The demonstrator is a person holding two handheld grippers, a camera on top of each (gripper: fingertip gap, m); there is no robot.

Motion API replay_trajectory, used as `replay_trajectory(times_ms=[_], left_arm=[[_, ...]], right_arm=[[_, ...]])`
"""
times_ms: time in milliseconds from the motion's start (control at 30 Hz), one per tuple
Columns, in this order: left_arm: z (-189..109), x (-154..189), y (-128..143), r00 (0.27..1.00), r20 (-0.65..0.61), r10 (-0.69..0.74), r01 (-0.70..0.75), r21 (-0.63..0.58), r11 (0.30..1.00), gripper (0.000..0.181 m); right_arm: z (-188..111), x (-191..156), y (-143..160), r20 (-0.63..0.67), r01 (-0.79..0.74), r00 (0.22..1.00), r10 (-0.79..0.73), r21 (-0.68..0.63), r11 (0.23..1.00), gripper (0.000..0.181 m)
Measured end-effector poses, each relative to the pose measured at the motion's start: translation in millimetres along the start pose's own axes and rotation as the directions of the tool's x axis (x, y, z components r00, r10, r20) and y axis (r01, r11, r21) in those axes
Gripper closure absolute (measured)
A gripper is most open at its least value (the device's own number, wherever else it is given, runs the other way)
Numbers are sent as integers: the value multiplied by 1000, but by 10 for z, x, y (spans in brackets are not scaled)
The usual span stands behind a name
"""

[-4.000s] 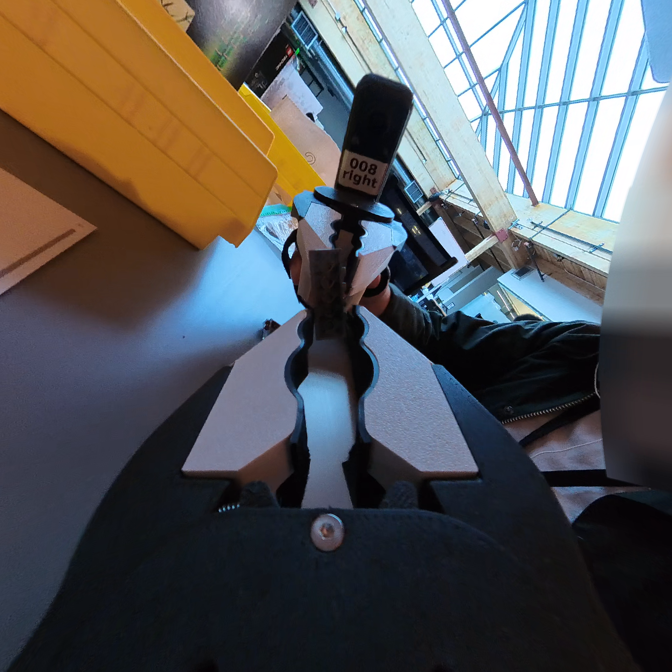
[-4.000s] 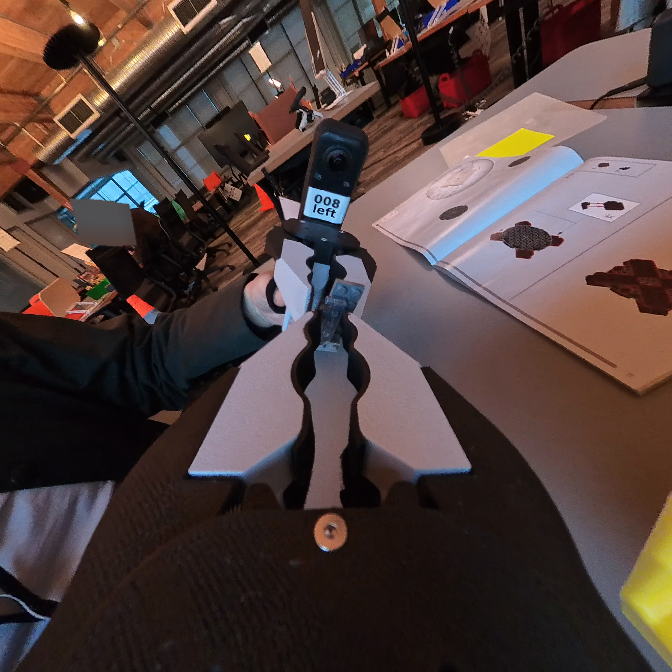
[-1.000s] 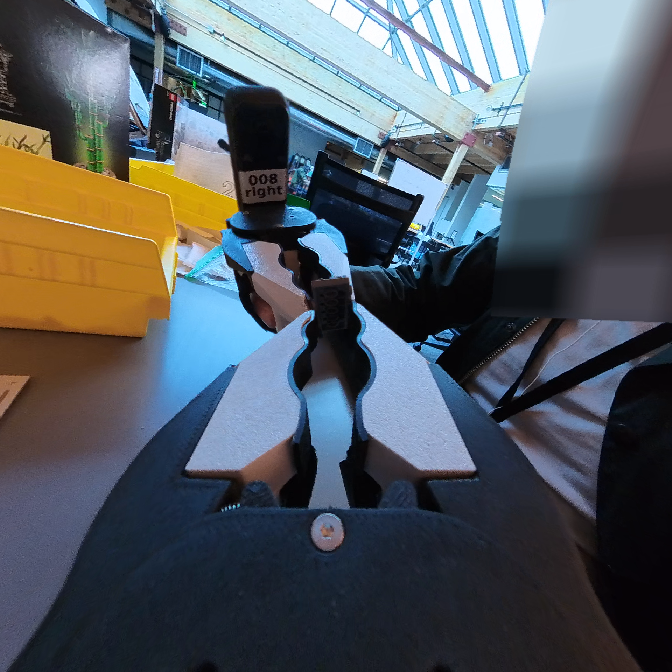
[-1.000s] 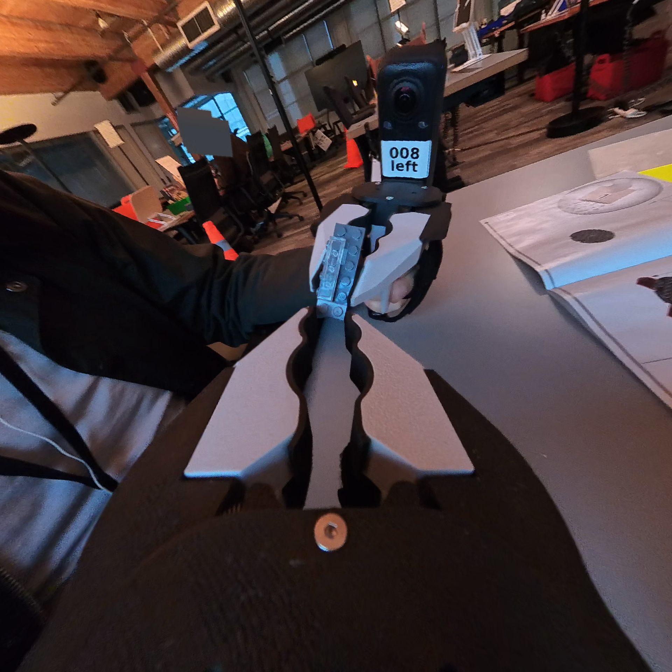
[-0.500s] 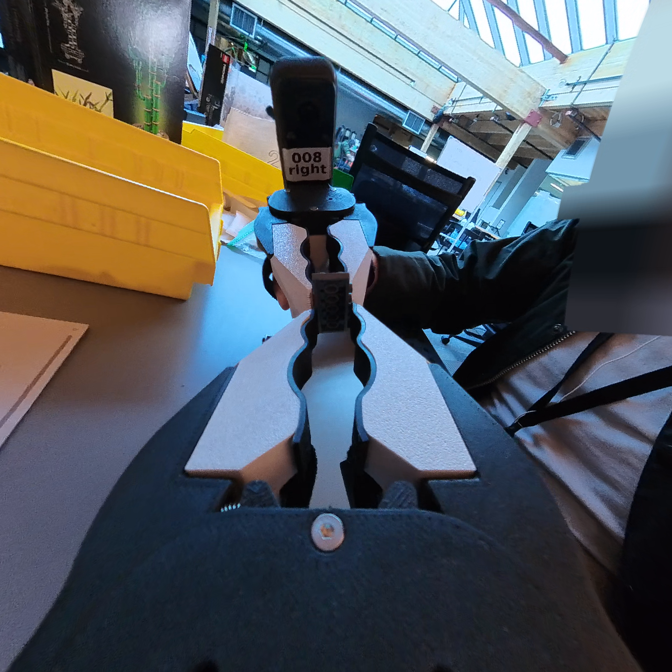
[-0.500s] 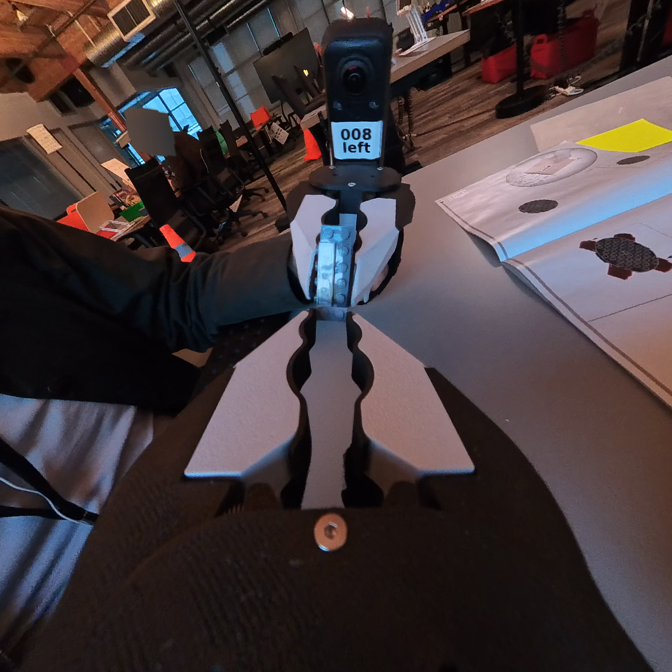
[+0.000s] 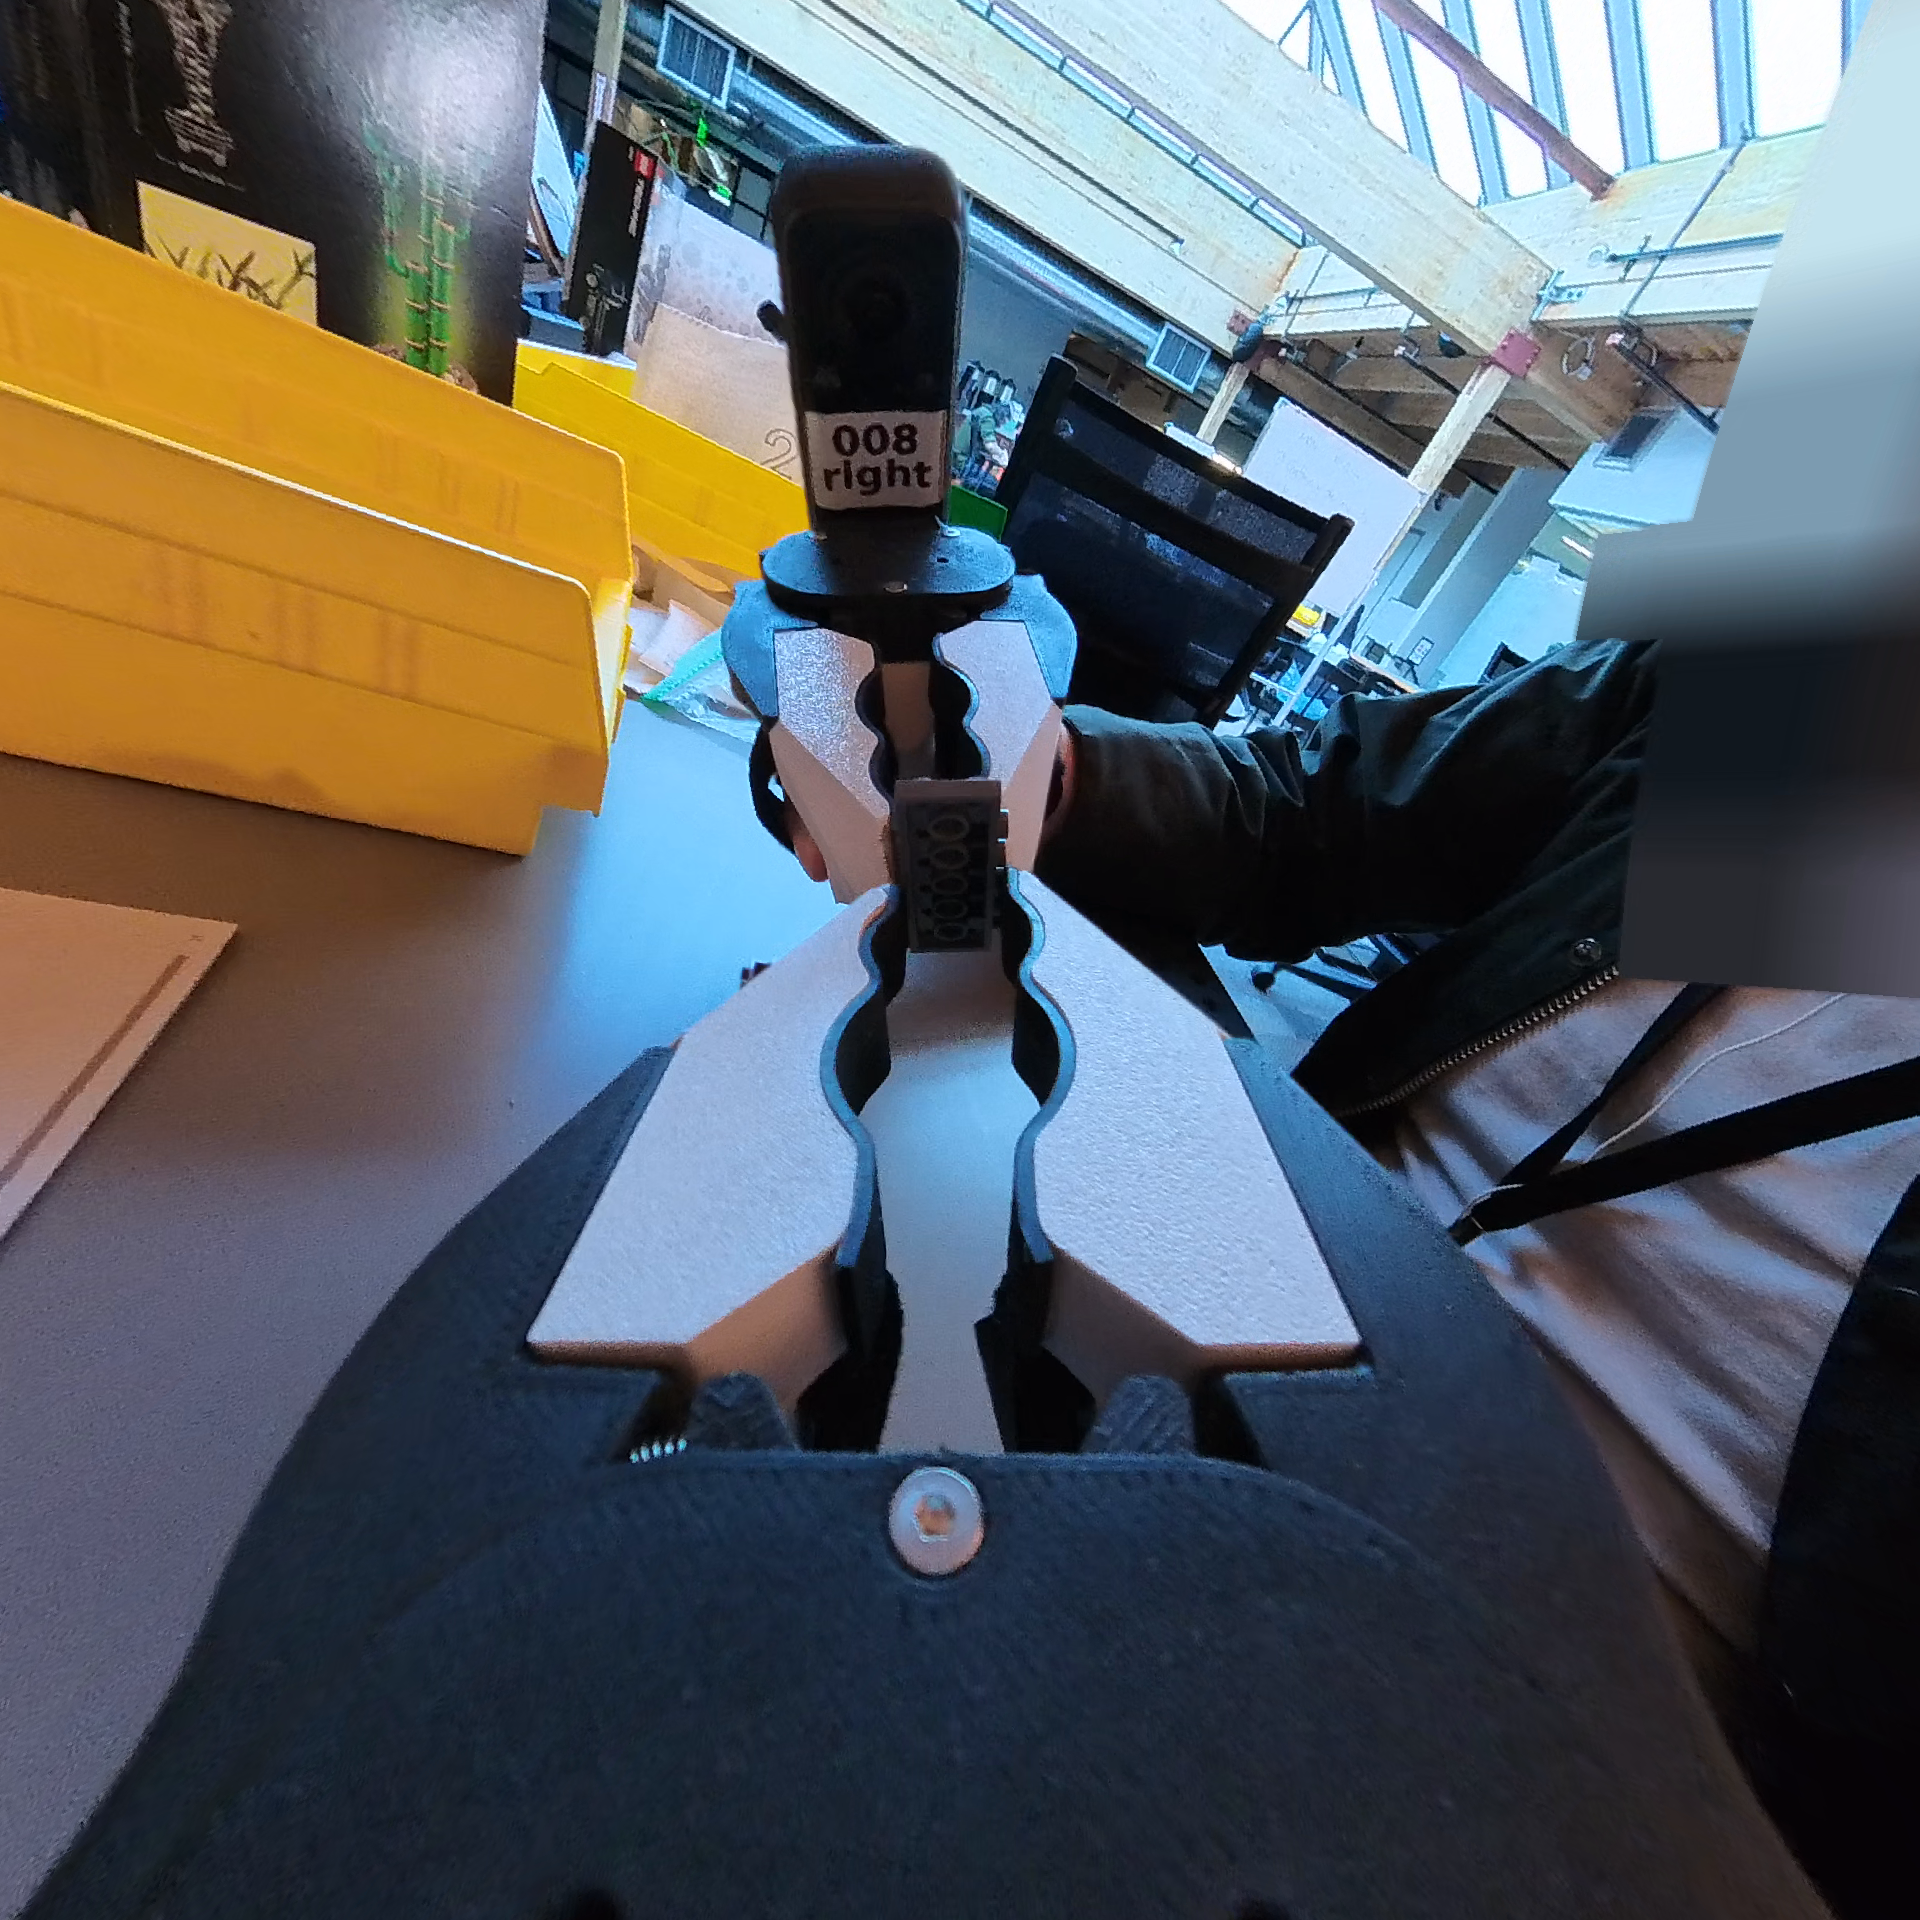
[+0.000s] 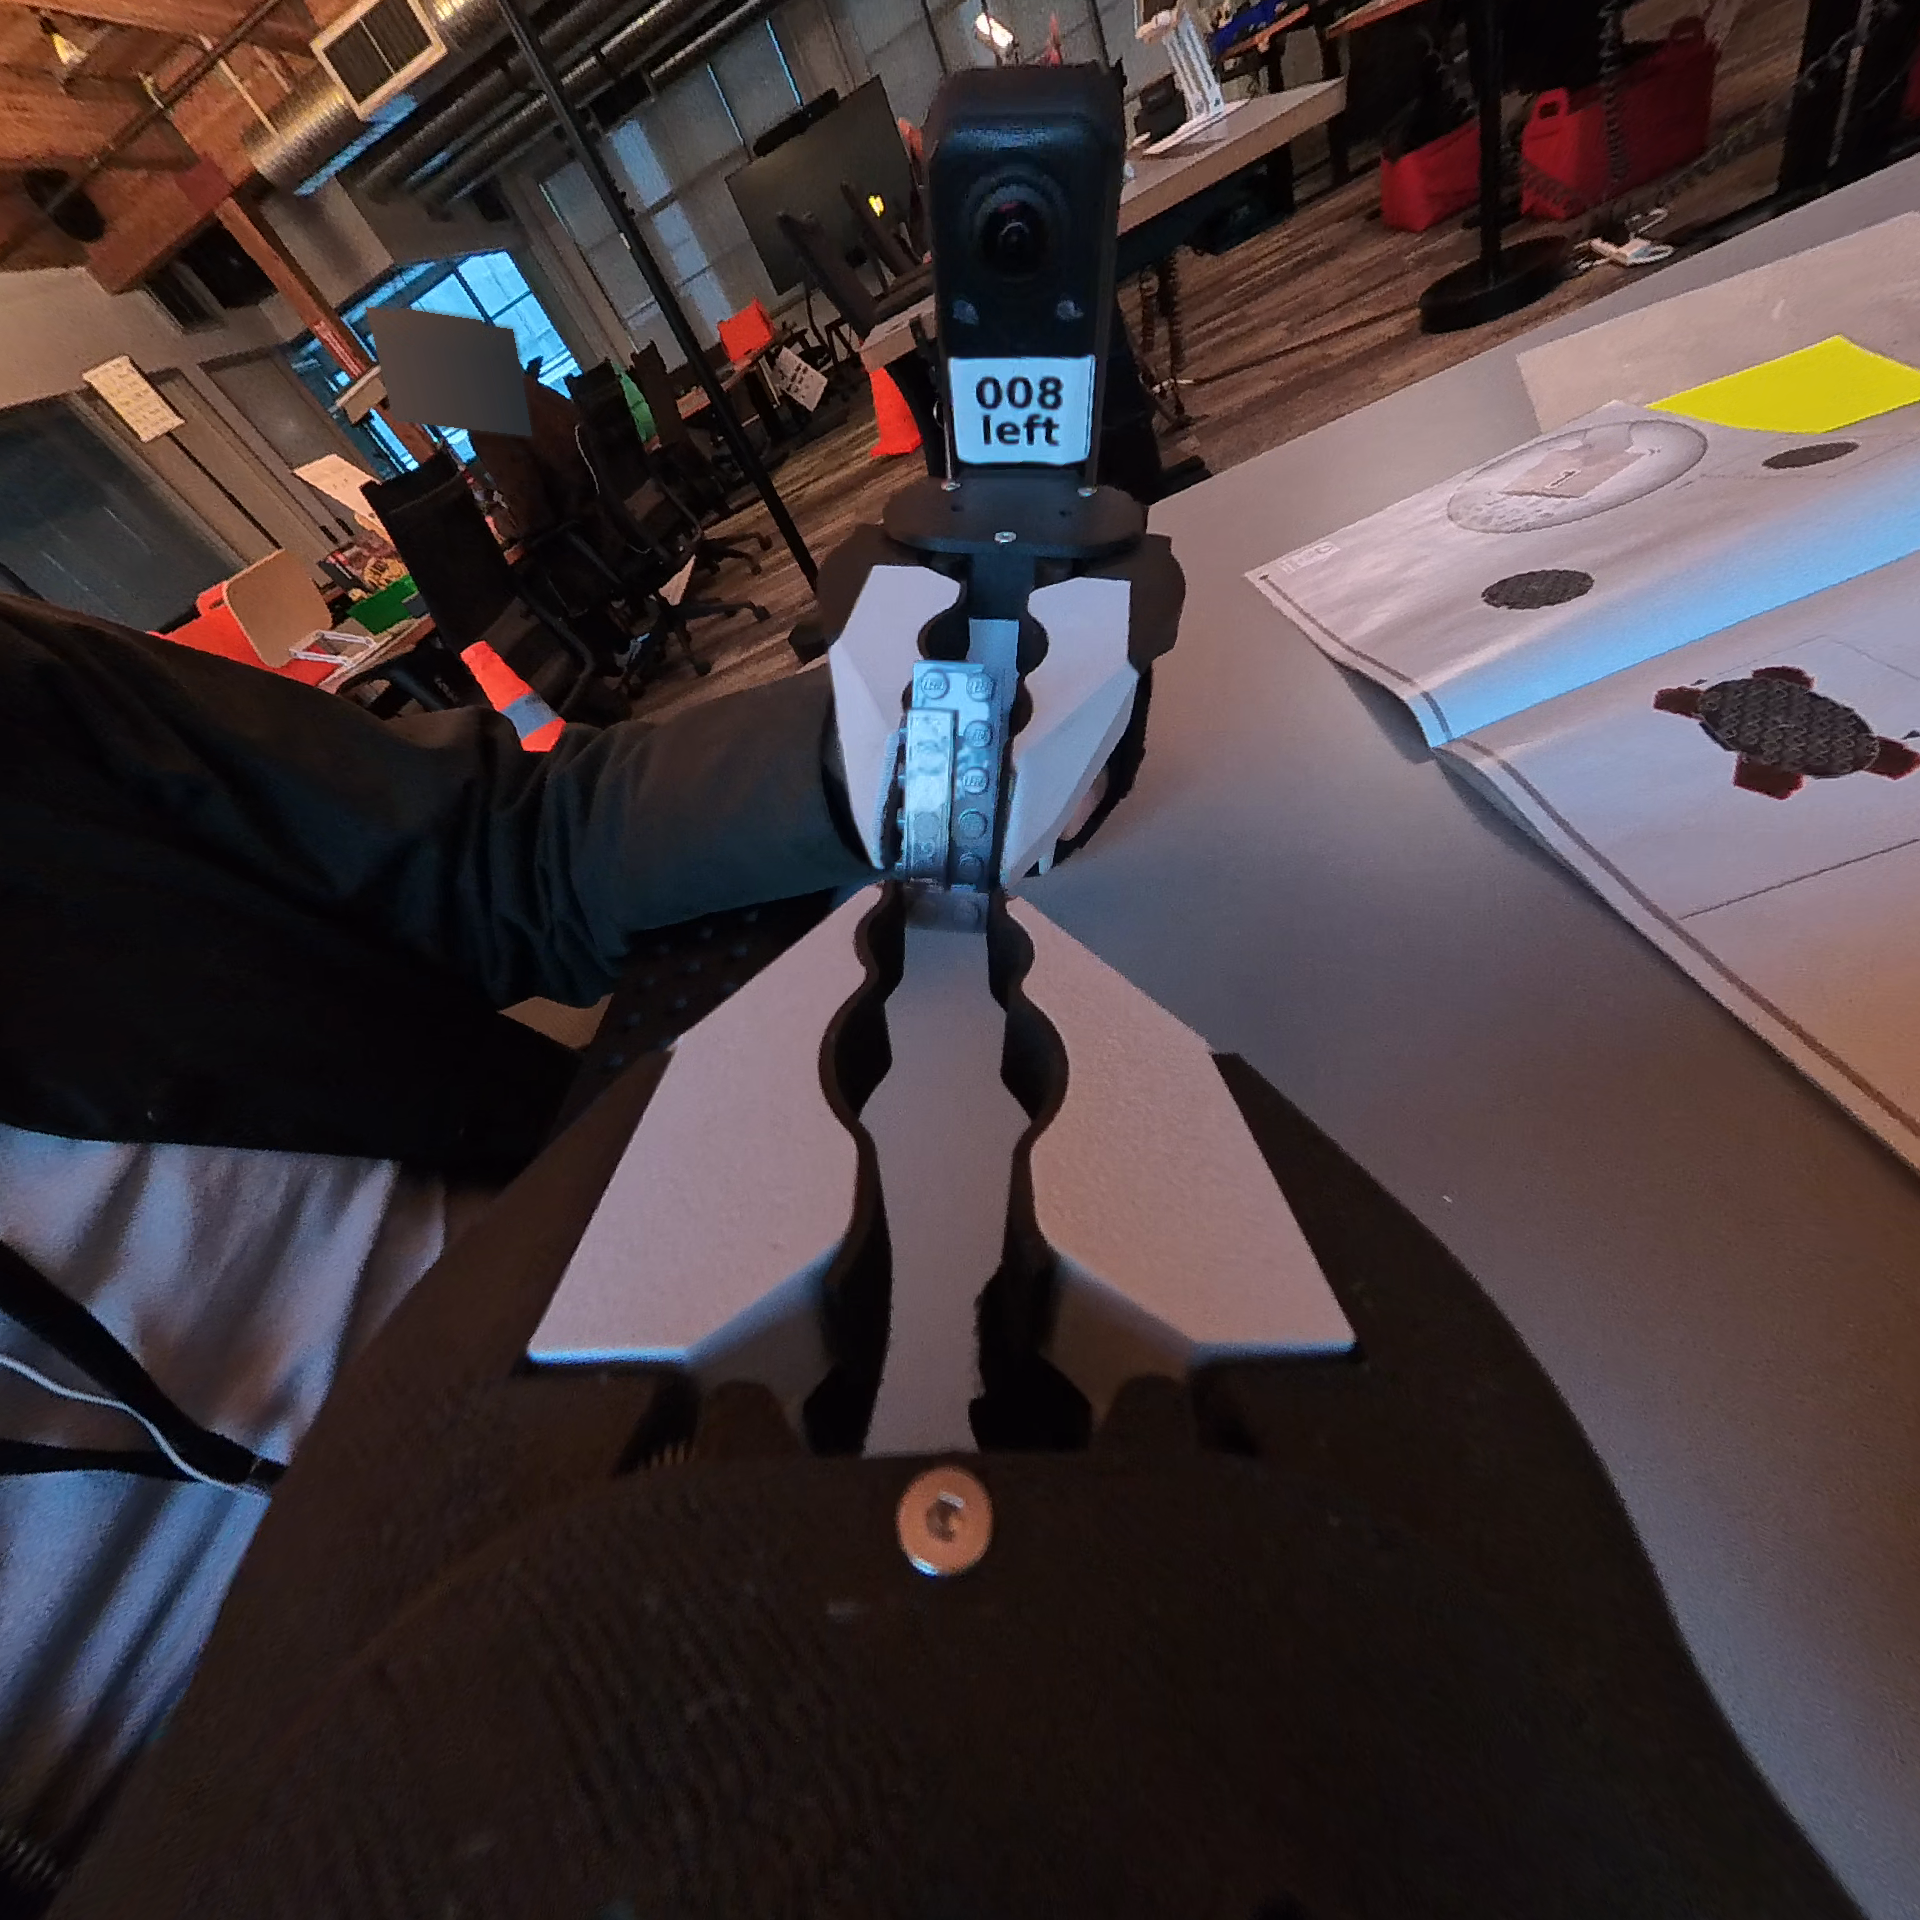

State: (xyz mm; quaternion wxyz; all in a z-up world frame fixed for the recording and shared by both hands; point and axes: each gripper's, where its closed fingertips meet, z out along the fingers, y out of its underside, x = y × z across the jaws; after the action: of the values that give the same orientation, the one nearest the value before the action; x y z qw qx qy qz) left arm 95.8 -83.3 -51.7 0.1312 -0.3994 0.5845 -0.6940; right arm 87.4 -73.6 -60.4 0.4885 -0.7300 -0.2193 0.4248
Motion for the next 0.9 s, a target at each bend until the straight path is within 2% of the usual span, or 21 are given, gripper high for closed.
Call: replay_trajectory(times_ms=[200, 633, 900], left_arm=[[12, -37, -5, 999, 42, 33, -34, 2, 999, 165], [8, -110, 18, 998, 59, -23, 24, -5, 1000, 165], [19, 34, -3, 1000, -16, -15, 15, -7, 1000, 166]], right_arm=[[-4, 32, -5, -23, 15, 1000, -15, 6, 1000, 167], [7, 95, 23, -68, 22, 997, -22, -6, 1000, 167], [-1, -55, 6, 14, -2, 1000, 2, -23, 1000, 167]])
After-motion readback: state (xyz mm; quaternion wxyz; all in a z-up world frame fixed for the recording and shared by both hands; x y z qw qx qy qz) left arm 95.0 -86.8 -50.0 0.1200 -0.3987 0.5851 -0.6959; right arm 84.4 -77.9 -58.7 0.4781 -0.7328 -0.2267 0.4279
